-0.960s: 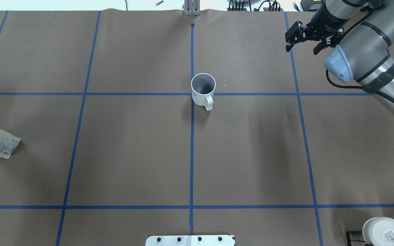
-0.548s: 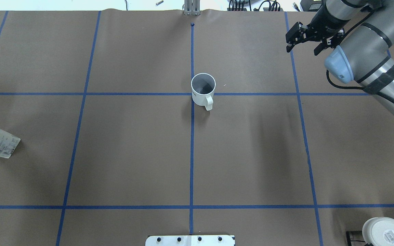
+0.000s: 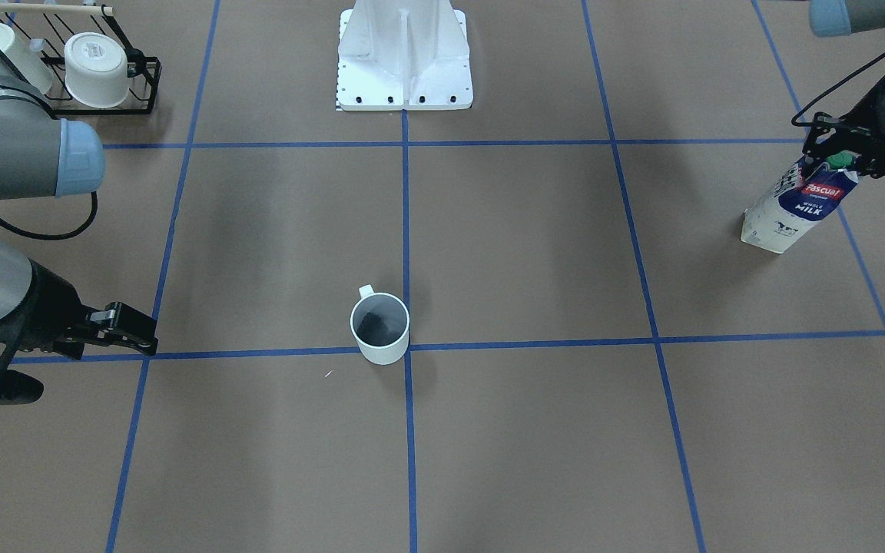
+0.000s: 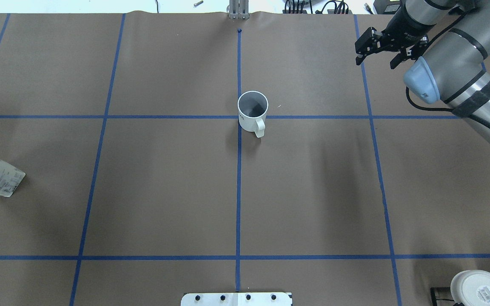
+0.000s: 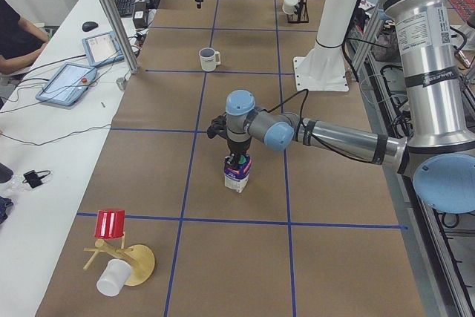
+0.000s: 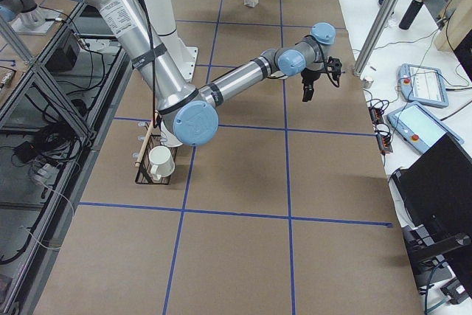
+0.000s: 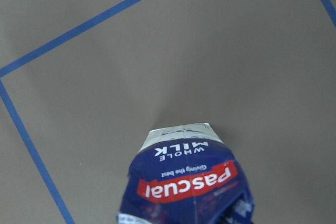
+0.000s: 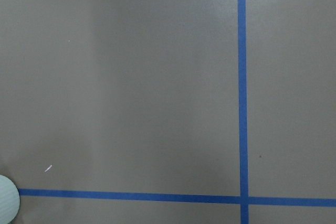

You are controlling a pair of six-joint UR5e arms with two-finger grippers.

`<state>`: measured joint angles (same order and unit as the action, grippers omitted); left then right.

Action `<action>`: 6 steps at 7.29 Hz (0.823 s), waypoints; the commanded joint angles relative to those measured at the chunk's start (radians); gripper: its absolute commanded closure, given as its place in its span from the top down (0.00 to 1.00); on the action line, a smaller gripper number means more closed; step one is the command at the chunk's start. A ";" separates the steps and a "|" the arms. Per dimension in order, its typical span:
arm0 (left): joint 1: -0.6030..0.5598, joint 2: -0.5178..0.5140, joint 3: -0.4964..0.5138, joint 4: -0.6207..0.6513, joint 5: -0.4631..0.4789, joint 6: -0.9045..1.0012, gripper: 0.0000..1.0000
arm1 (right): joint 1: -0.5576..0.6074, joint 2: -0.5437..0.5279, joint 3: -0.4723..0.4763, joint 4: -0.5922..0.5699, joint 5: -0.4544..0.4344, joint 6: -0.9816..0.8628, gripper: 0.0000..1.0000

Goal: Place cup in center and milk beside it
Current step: 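Grasp the Pascual milk carton with the left gripper and lift it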

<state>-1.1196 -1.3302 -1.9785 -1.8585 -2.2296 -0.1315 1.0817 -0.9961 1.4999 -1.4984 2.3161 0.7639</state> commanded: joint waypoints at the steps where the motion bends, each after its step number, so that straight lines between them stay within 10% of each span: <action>1: -0.009 -0.006 -0.023 0.010 -0.033 0.001 0.00 | 0.001 -0.001 0.000 0.001 0.002 0.000 1.00; 6: -0.043 -0.636 -0.005 0.702 -0.095 -0.067 0.00 | 0.004 -0.032 0.042 0.003 0.005 0.000 1.00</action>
<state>-1.1659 -1.7727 -2.0009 -1.3540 -2.3332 -0.1487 1.0858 -1.0162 1.5248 -1.4968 2.3208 0.7640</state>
